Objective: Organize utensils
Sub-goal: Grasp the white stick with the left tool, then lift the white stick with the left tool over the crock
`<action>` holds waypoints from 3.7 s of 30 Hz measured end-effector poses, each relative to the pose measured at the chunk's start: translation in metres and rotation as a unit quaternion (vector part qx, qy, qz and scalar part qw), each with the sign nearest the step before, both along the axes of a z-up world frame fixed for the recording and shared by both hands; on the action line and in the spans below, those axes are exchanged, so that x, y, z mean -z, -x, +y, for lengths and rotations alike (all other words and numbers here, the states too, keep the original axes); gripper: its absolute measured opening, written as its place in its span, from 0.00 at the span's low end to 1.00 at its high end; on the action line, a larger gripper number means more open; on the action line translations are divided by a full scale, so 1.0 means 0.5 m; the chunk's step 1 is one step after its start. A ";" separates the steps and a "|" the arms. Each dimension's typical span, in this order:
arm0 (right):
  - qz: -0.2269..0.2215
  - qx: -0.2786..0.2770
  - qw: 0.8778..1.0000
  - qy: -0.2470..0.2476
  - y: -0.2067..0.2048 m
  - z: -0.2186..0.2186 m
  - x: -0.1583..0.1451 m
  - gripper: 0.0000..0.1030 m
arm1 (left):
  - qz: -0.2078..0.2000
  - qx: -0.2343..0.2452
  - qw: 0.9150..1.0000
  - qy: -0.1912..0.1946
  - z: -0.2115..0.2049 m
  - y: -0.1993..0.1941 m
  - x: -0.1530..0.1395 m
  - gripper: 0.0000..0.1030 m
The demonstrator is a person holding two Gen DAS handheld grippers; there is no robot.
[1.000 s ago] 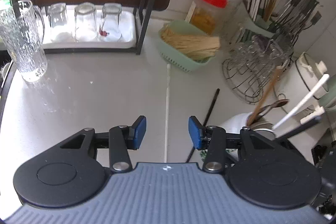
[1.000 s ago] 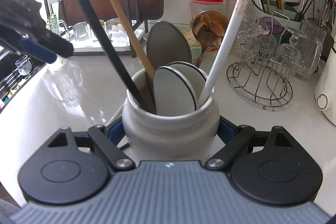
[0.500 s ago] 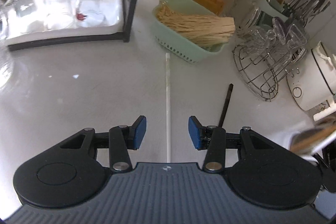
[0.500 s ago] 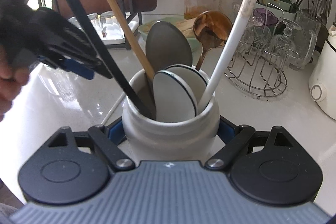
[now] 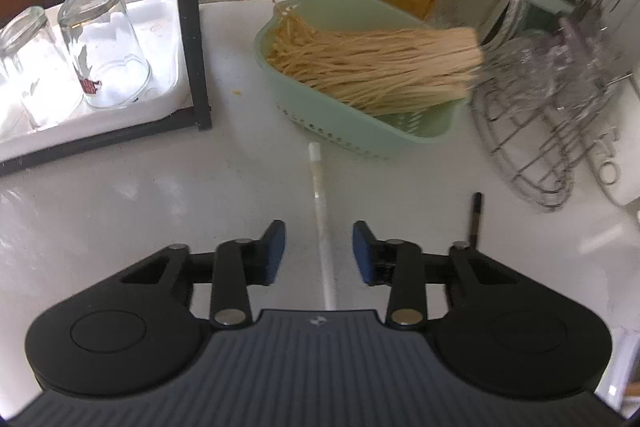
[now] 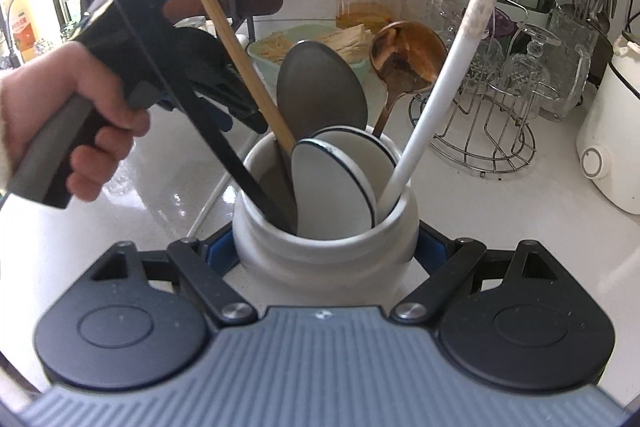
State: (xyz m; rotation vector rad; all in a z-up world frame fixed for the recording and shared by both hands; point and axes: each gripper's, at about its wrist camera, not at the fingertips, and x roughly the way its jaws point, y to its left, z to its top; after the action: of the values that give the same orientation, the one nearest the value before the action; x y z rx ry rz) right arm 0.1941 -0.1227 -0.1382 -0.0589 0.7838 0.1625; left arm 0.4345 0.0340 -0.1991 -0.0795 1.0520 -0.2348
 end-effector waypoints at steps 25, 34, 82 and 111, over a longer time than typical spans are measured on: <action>0.012 0.013 1.000 0.004 -0.009 0.006 -0.001 0.88 | 0.049 0.050 0.995 -0.066 -0.069 -0.130 -0.008 0.30; 0.015 0.016 1.000 0.002 -0.013 0.008 -0.001 0.88 | 0.046 0.063 0.994 -0.073 -0.060 -0.137 -0.010 0.09; -0.001 -0.037 0.999 0.001 -0.028 -0.005 0.004 0.88 | -0.146 -0.050 0.986 0.065 0.029 0.423 -0.386 0.07; -0.022 -0.046 0.999 -0.006 -0.017 -0.011 0.007 0.88 | -0.256 0.006 0.964 0.067 -0.040 0.476 -0.644 0.07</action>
State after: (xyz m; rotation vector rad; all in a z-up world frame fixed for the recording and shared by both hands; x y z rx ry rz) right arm 0.2029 -0.1280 -0.1417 -0.0875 0.7374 0.2513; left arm 0.1965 0.0140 0.1227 -0.1272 0.5208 -0.3186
